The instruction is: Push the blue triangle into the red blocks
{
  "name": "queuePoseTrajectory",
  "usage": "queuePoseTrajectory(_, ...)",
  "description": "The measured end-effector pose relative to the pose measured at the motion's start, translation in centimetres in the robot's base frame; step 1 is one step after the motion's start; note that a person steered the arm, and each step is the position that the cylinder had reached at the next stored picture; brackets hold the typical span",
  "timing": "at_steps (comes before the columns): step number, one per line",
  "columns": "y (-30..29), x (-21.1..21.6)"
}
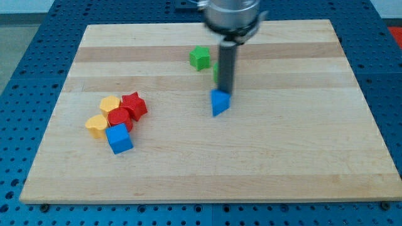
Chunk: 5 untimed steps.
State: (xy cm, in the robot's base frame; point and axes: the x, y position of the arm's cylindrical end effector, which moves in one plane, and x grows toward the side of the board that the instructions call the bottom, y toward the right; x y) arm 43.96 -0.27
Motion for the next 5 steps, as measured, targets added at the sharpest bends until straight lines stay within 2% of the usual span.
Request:
queuePoseTrajectory(1, -6.2, 4.7)
queuePoseTrajectory(2, -6.2, 3.9)
queuePoseTrajectory(3, -2.2, 1.3)
queuePoseTrajectory(4, 1.8, 0.7)
queuePoseTrajectory(5, 1.7, 4.9)
